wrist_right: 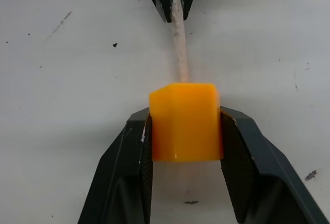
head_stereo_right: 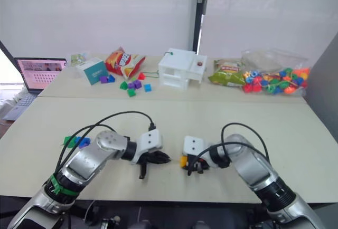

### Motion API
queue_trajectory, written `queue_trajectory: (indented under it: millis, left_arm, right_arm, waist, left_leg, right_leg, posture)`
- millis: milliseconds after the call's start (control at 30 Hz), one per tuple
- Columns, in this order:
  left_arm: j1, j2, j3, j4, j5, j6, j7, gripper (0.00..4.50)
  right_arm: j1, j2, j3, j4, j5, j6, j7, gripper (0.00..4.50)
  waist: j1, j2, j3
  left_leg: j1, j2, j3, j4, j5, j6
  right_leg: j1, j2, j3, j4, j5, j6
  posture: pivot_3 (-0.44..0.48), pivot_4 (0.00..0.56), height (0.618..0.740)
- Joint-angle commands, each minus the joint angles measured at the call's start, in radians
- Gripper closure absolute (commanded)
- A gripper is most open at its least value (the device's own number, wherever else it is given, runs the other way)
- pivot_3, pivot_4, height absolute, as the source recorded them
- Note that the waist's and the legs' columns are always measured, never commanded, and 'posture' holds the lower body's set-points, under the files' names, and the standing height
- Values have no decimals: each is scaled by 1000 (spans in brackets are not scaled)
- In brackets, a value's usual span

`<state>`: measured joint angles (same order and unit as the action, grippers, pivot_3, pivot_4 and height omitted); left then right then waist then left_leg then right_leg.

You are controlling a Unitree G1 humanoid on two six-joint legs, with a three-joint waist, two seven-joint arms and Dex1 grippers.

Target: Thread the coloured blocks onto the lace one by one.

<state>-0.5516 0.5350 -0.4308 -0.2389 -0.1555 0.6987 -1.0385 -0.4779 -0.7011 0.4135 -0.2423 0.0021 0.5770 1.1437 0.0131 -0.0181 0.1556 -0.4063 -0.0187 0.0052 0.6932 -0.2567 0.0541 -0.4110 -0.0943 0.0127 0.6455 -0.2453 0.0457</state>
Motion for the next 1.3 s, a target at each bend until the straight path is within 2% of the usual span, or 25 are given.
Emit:
queue_trajectory:
  millis: [33, 400, 700, 900, 1300]
  left_arm:
    - [-21, -51, -13, -19, -7, -26, 25, 4500]
    - [-62, -133, -44, 60, 25, -96, 12, 4500]
    - [-89, -113, -37, 145, 66, -189, -8, 4500]
    - [-111, -112, -19, 200, 68, -223, -32, 4500]
    - [-88, -107, -18, 202, 71, -244, -46, 4500]
  right_arm:
    - [24, 2, 48, -9, -6, 22, 5, 3206]
    - [20, 15, 57, -19, -2, 36, 3, 3206]
    - [15, 16, 65, -26, -1, 48, 6, 3206]
    - [0, 44, 57, -46, -1, 129, -25, 3206]
    - [12, 54, 40, -114, 18, 202, -50, 3206]
  waist:
    - [2, 0, 0]
    - [13, 0, 0]
    - [13, 0, 0]
    - [6, 0, 0]
    - [1, 0, 0]
  left_leg:
    - [0, 0, 0, 0, 0, 0]
    - [4, -2, -4, 1, -1, 1]
    - [4, -2, -4, 1, -1, 1]
    - [4, -1, -4, 1, -1, 1]
    - [3, -1, -4, 1, -1, 1]
  right_leg:
    - [1, 0, -1, 0, 0, 0]
    - [8, -1, -1, -4, 0, 1]
    - [8, -1, -1, -4, 0, 1]
    - [8, 0, -1, -4, 0, 1]
    - [7, 0, -1, -3, 0, 1]
  posture:
    - [0, 150, 740]
    - [0, 150, 740]
    - [0, 150, 740]
    - [0, 150, 740]
    - [0, 150, 740]
